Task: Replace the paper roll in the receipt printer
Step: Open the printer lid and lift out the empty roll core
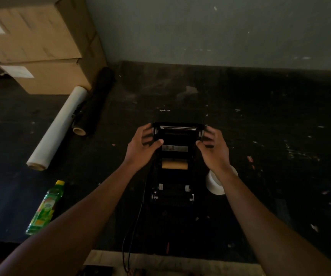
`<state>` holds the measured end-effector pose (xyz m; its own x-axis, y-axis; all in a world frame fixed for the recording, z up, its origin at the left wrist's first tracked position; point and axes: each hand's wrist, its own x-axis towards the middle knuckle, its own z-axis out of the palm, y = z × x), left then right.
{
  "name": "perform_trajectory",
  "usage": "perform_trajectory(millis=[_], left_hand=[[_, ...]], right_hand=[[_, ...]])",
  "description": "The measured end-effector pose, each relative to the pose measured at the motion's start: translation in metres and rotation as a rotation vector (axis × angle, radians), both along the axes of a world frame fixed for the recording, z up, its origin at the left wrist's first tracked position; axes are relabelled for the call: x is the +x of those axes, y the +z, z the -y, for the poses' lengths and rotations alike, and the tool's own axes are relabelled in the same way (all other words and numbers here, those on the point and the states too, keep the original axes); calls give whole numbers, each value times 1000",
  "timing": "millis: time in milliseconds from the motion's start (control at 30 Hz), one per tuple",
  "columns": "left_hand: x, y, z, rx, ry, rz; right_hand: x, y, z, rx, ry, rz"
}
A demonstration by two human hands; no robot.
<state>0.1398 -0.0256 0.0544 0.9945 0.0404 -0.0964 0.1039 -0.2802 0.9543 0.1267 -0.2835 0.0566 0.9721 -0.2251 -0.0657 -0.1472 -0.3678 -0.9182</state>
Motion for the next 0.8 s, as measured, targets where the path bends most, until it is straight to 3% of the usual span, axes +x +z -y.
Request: perform_trajectory(millis=[200,300,433,600,733,800], left_hand=[[-1,-14,-6,51,-41,-36],[-12,-39,-12,152,-37,-106],[-27,-71,-14,382,-191,-114],[-14,-81,-6,607,-329,-53],[-3,-81,-5,612,-360,-26],[0,-80,-7,518,-356,-12]], right_hand=[[1,-17,11,-7,58,-36],[-12,-38,16,-175,140,-118],[-17,-60,17,-449,393,-202],[3,-66,10,-583,496,-212],[11,-68,10,-561,527,-226],[12,-67,13,-503,522,-202]])
